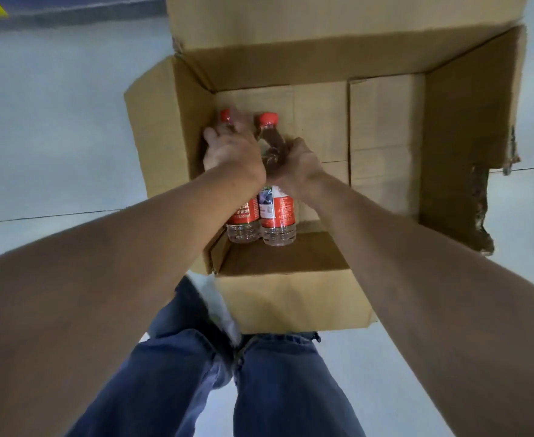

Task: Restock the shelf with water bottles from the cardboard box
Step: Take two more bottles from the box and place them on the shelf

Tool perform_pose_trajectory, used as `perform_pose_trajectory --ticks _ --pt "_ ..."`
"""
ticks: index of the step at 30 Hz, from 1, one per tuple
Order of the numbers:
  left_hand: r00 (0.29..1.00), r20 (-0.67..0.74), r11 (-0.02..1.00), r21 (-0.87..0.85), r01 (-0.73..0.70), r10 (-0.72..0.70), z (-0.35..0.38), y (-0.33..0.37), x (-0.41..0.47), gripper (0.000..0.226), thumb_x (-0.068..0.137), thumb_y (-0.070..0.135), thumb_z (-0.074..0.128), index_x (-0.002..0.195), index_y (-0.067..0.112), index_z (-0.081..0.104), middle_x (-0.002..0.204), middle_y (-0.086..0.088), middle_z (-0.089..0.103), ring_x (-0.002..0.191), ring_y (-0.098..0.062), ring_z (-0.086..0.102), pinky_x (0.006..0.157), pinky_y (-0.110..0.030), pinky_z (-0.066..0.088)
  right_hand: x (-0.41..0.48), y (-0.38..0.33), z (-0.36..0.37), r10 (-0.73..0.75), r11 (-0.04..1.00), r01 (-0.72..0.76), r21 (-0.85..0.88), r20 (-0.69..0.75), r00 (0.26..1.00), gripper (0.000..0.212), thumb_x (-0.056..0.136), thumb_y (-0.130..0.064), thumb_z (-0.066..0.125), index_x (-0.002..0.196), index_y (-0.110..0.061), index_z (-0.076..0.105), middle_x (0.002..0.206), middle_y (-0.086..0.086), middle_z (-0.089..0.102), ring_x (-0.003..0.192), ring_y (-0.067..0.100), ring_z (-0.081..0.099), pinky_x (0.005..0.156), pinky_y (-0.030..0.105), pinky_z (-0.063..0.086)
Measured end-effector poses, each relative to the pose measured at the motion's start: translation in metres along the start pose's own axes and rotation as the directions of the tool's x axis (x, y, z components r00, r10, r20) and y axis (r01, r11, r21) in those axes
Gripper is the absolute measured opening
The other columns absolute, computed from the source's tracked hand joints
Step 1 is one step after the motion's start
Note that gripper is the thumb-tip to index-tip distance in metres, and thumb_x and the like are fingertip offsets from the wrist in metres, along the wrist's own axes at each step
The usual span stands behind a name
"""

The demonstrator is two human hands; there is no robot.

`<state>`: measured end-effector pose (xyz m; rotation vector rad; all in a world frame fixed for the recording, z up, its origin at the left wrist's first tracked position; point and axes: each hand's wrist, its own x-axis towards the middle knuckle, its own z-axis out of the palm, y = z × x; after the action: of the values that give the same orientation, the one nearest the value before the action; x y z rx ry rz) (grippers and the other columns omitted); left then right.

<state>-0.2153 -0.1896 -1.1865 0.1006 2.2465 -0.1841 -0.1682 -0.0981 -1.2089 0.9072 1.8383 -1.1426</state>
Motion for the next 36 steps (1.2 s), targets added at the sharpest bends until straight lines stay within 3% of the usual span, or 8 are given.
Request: perform_pose_trajectory --ticks 3,8,12,15,23,27,32,36 --pt "0.999 -0.028 0.997 -0.068 0.043 -0.045 0.001 0.003 0.006 0.123 0.078 0.025 0.089 0.161 0.001 0.001 0.157 -0.023 0.026 0.143 -0.039 0.029 0.115 -0.045 0.038 0.0 0.004 -0.006 0.021 0.999 -0.021 0.041 -0.006 1.0 0.082 0.069 -0.024 0.092 0.138 -0.008 0.05 0.129 0.007 0.063 0.12 0.023 0.06 0.102 0.038 0.051" --pt "0.998 0.015 0.995 -0.081 0.065 -0.064 0.015 0.005 0.006 0.106 0.074 0.055 0.086 0.154 0.012 0.031 0.15 -0.02 0.031 0.139 -0.037 0.031 0.11 -0.042 0.041 -0.009 0.026 -0.036 0.068 0.958 -0.044 0.282 -0.078 0.995 0.069 0.067 -0.008 0.09 0.126 -0.013 0.054 0.107 0.002 0.069 0.086 0.013 0.068 0.065 0.023 0.055" --pt "0.997 0.012 0.871 -0.486 0.074 -0.078 0.033 0.009 -0.003 0.076 0.085 0.023 0.085 0.142 0.02 0.035 0.106 -0.008 0.054 0.092 -0.024 0.055 0.071 -0.033 0.048 -0.021 0.038 -0.051 0.032 0.916 -0.005 0.401 -0.06 0.998 0.07 0.076 -0.004 0.084 0.129 -0.019 0.041 0.109 -0.005 0.064 0.089 0.008 0.063 0.061 0.016 0.051" --pt "0.996 -0.046 0.8 -0.599 0.037 -0.08 0.035 0.005 -0.016 0.067 0.085 0.014 0.082 0.133 0.022 0.035 0.083 0.004 0.05 0.08 -0.021 0.057 0.065 -0.027 0.047 -0.036 0.037 -0.053 -0.012 0.917 0.04 0.397 -0.073 0.997 0.077 0.074 -0.005 0.086 0.135 -0.021 0.042 0.12 0.0 0.066 0.106 0.018 0.065 0.074 0.02 0.055" --pt "0.975 -0.208 0.705 -0.679 -0.206 0.084 -0.03 -0.037 -0.102 0.081 0.077 0.031 0.088 0.138 0.024 0.034 0.122 0.009 0.062 0.096 -0.016 0.062 0.078 -0.025 0.042 -0.127 -0.001 -0.076 -0.2 0.767 0.265 0.585 -0.174 0.964 0.073 0.074 0.022 0.072 0.133 -0.008 0.041 0.116 0.008 0.065 0.098 0.014 0.068 0.08 0.026 0.06" --pt "0.962 -0.258 0.635 -0.73 -0.252 0.084 -0.098 -0.067 -0.163 0.081 0.071 0.04 0.089 0.136 0.031 0.042 0.12 0.009 0.07 0.101 -0.015 0.068 0.084 -0.033 0.055 -0.206 -0.048 -0.097 -0.264 0.831 0.381 0.404 -0.316 0.911 0.084 0.061 -0.011 0.095 0.13 -0.011 0.047 0.107 -0.003 0.066 0.091 0.01 0.068 0.077 0.031 0.059" --pt "0.919 -0.355 0.626 -0.681 -0.38 0.172 -0.203 -0.119 -0.262 0.083 0.072 0.038 0.086 0.143 0.041 0.044 0.127 0.004 0.07 0.115 -0.022 0.067 0.097 -0.038 0.055 -0.33 -0.14 -0.111 -0.236 0.892 0.332 0.307 -0.312 0.92 0.073 0.074 -0.011 0.087 0.135 -0.022 0.05 0.103 -0.019 0.066 0.09 -0.004 0.066 0.079 0.013 0.053" --pt "0.853 -0.461 0.698 -0.527 -0.486 0.245 -0.295 -0.177 -0.352 0.079 0.077 0.036 0.083 0.146 0.035 0.046 0.13 -0.001 0.065 0.117 -0.032 0.064 0.091 -0.039 0.052 -0.44 -0.22 -0.126 -0.375 0.909 0.415 0.037 -0.363 0.853 0.086 0.075 -0.032 0.085 0.146 -0.028 0.039 0.117 -0.01 0.065 0.104 0.014 0.063 0.088 0.027 0.05"
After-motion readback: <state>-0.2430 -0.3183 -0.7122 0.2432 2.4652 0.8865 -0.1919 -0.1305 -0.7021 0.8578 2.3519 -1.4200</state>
